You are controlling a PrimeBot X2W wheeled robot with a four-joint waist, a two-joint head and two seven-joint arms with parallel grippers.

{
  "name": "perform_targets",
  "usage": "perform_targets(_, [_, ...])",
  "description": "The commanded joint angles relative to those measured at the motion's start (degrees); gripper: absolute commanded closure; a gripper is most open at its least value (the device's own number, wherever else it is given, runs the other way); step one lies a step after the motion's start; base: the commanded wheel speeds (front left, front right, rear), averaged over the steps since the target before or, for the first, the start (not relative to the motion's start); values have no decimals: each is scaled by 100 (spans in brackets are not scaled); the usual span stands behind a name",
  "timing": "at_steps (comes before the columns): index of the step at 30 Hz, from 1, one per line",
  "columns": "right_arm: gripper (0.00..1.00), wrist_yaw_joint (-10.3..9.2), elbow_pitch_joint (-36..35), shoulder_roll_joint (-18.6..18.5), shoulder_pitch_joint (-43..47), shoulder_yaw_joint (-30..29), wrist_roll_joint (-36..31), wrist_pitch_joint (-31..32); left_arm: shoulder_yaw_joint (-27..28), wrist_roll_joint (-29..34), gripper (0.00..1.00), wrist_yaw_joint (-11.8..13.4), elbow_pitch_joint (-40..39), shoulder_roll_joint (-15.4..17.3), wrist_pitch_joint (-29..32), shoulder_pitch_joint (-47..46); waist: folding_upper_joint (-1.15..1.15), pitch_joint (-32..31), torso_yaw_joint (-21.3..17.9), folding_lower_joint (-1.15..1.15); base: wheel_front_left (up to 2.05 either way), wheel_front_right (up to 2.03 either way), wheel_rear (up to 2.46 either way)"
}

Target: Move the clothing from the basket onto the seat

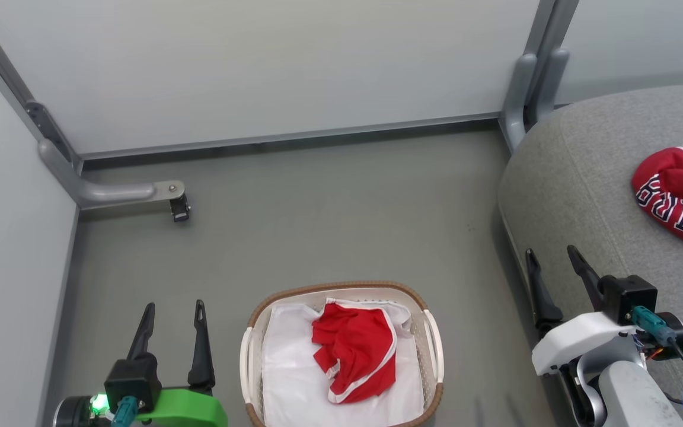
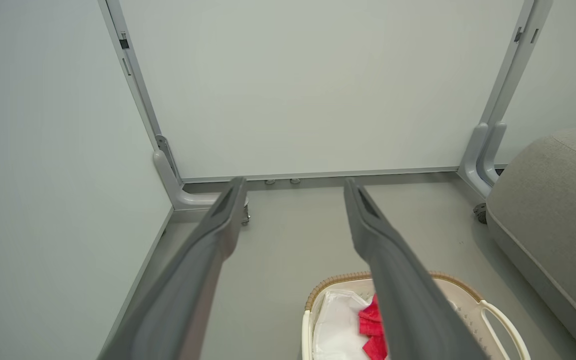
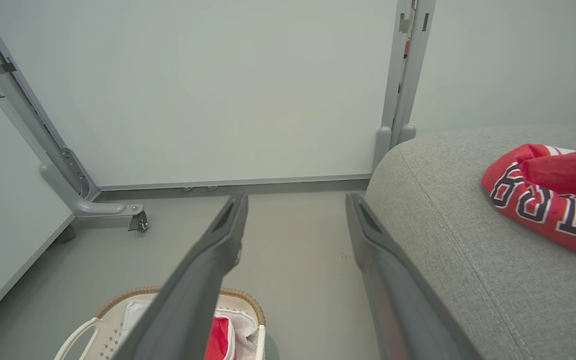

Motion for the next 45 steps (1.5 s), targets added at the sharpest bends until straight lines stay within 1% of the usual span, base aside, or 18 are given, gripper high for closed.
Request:
perform_targets(1, [0,-8,-13,22,60,5,-25,-26,-6,-38,0,-5,-17,11,3,88,0,-62,-43,1,0,0,0])
perform_targets(11, [0,-8,-79,50,-6,-6,-71,-26,-48,-41,0,-78,-42,11,3,48,0,22,-120,1,0,0,0])
perform_targets(16, [0,-8,-147,40,-159,8,-65,-26,-160,-122,0,-133,51,11,3,-90,0,228,-160,1,0,0,0])
perform_targets(26, [0,-8,-407,9,-722,96,-6,-26,-609,-236,0,-226,373,13,3,-702,0,1069,-348,1,0,0,0])
perform_targets(31, [0,-8,-496,33,-1051,207,-8,-27,-822,-175,0,-245,551,14,3,-1116,0,1498,-480,1,0,0,0])
perform_targets(36, [0,-8,-632,58,-1336,288,22,-27,-951,-227,0,-277,671,16,3,-1472,0,1910,-590,1,0,0,0])
perform_targets(45, [0,-8,-895,99,-1884,407,121,-26,-1104,-7,0,-414,918,21,4,-2114,0,2765,-908,1,0,0,0])
